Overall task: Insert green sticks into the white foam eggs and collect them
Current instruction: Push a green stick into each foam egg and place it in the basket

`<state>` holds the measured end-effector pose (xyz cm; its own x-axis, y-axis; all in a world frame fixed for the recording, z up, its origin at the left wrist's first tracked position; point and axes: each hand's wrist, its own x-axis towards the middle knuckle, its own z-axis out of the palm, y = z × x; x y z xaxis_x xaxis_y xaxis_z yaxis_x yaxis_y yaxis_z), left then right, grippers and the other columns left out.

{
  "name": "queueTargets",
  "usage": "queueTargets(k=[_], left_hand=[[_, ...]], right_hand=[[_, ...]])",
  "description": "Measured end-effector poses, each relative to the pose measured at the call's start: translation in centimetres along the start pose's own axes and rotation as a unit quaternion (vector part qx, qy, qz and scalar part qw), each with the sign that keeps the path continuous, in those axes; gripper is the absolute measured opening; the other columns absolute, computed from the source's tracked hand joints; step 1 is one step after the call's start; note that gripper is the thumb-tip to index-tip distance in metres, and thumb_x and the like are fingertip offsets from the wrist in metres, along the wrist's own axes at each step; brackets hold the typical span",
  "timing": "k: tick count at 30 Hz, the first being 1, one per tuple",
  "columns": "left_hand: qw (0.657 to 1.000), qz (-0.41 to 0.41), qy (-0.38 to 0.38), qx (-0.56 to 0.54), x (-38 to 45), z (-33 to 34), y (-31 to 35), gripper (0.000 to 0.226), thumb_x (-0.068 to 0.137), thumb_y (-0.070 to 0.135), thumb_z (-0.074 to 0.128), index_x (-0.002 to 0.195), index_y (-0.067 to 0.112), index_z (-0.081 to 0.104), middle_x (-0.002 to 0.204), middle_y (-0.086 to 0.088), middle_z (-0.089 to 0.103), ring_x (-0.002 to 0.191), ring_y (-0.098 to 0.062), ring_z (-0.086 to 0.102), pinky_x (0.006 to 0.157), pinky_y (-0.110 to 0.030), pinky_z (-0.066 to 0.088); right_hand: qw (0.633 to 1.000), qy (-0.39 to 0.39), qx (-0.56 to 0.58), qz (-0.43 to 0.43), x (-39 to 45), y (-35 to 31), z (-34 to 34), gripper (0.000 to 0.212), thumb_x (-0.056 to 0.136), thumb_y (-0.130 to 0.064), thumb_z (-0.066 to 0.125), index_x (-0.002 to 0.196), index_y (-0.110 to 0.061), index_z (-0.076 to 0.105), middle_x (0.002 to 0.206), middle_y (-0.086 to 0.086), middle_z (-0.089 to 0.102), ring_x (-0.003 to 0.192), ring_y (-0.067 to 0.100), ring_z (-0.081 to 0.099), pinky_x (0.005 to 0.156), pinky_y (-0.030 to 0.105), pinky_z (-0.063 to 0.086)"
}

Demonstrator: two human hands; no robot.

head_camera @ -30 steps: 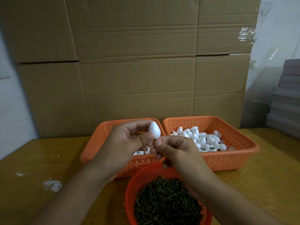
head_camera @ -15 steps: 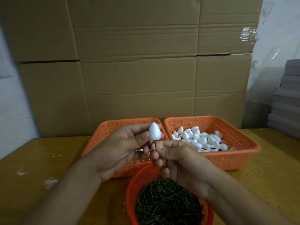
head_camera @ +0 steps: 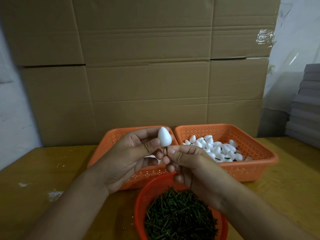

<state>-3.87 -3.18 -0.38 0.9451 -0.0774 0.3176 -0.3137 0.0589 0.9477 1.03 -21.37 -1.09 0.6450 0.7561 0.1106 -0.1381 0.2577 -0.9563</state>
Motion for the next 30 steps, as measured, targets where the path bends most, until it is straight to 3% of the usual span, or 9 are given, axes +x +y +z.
queueTargets(k=[4, 7, 9, 13, 17, 21, 25, 28, 30], left_hand=[[1.0, 0.008, 0.013, 0.004, 0.0, 0.1, -0.1, 0.036, 0.082, 0.029, 0.073, 0.117, 0.019, 0.074, 0.086, -0.005, 0.069, 0.075, -0.011, 0.066, 0.07, -0.025, 0.054], [0.999, 0.014, 0.028, -0.006, 0.0, 0.1, 0.2, 0.039, 0.08, 0.03, 0.075, 0.118, 0.024, 0.073, 0.105, -0.001, 0.075, 0.077, -0.009, 0.066, 0.066, -0.023, 0.054], [0.998, 0.017, 0.065, -0.006, 0.1, -0.2, 0.5, 0.037, 0.08, 0.032, 0.078, 0.116, 0.027, 0.073, 0.117, -0.004, 0.074, 0.078, -0.009, 0.068, 0.065, -0.023, 0.055], [0.977, 0.02, 0.195, 0.085, 0.3, -1.4, 0.3, 0.023, 0.085, 0.026, 0.072, 0.108, 0.026, 0.073, 0.108, -0.006, 0.075, 0.076, -0.008, 0.067, 0.063, -0.022, 0.056], [0.939, 0.021, 0.252, 0.233, 0.7, -3.1, -0.5, 0.02, 0.094, 0.015, 0.068, 0.099, 0.033, 0.073, 0.098, 0.009, 0.075, 0.076, -0.004, 0.069, 0.065, -0.02, 0.053], [0.882, 0.021, 0.231, 0.41, 0.8, -4.0, -1.4, 0.027, 0.092, 0.016, 0.069, 0.093, 0.043, 0.068, 0.094, 0.036, 0.066, 0.081, 0.009, 0.065, 0.069, -0.016, 0.047], [0.866, 0.005, 0.217, 0.451, 0.8, -4.6, -2.2, 0.027, 0.091, 0.02, 0.07, 0.094, 0.046, 0.065, 0.095, 0.031, 0.065, 0.085, 0.015, 0.061, 0.07, -0.015, 0.044], [0.865, -0.004, 0.214, 0.453, 0.8, -5.1, -2.5, 0.025, 0.091, 0.022, 0.07, 0.095, 0.046, 0.064, 0.098, 0.029, 0.064, 0.086, 0.016, 0.06, 0.07, -0.015, 0.044], [0.86, -0.014, 0.216, 0.461, 0.8, -5.4, -2.6, 0.022, 0.091, 0.023, 0.069, 0.099, 0.044, 0.066, 0.098, 0.029, 0.064, 0.084, 0.012, 0.062, 0.069, -0.015, 0.045]], right_hand=[[1.0, 0.006, -0.012, -0.008, 0.0, 0.0, 0.0, 0.015, 0.088, -0.02, 0.062, 0.093, -0.007, 0.067, 0.074, -0.004, 0.066, 0.058, 0.002, 0.054, 0.048, 0.015, 0.04], [0.998, 0.032, -0.031, -0.032, -0.1, -1.1, -0.7, 0.011, 0.085, -0.021, 0.065, 0.083, -0.012, 0.07, 0.073, -0.001, 0.067, 0.059, 0.005, 0.056, 0.047, 0.016, 0.043], [0.988, 0.096, -0.098, -0.068, -0.2, -2.3, -1.8, 0.013, 0.085, -0.023, 0.068, 0.078, -0.015, 0.073, 0.073, 0.001, 0.07, 0.059, 0.007, 0.059, 0.048, 0.018, 0.045], [0.906, 0.288, -0.272, -0.151, -0.5, -4.6, -5.8, 0.013, 0.091, -0.018, 0.069, 0.079, -0.017, 0.075, 0.072, 0.001, 0.074, 0.06, 0.007, 0.064, 0.051, 0.02, 0.051], [0.789, 0.401, -0.44, -0.152, -0.2, -5.0, -9.7, 0.016, 0.087, -0.024, 0.07, 0.072, -0.024, 0.072, 0.067, 0.002, 0.071, 0.068, 0.019, 0.068, 0.065, 0.037, 0.055], [0.729, 0.399, -0.551, -0.078, 0.2, -3.9, -11.9, 0.024, 0.088, -0.02, 0.066, 0.074, -0.002, 0.073, 0.062, 0.018, 0.065, 0.054, 0.03, 0.058, 0.054, 0.037, 0.045], [0.693, 0.412, -0.59, -0.054, 0.4, -3.3, -12.2, 0.028, 0.085, -0.015, 0.063, 0.064, 0.004, 0.063, 0.054, 0.023, 0.053, 0.048, 0.023, 0.04, 0.051, 0.032, 0.034], [0.679, 0.397, -0.609, -0.107, 0.4, -3.6, -11.4, 0.021, 0.085, -0.011, 0.062, 0.069, 0.0, 0.067, 0.058, 0.012, 0.062, 0.052, 0.027, 0.055, 0.052, 0.038, 0.048], [0.705, 0.345, -0.603, -0.146, 0.4, -4.0, -10.1, 0.016, 0.087, -0.014, 0.064, 0.076, -0.011, 0.074, 0.067, 0.001, 0.069, 0.061, 0.016, 0.064, 0.06, 0.036, 0.056]])
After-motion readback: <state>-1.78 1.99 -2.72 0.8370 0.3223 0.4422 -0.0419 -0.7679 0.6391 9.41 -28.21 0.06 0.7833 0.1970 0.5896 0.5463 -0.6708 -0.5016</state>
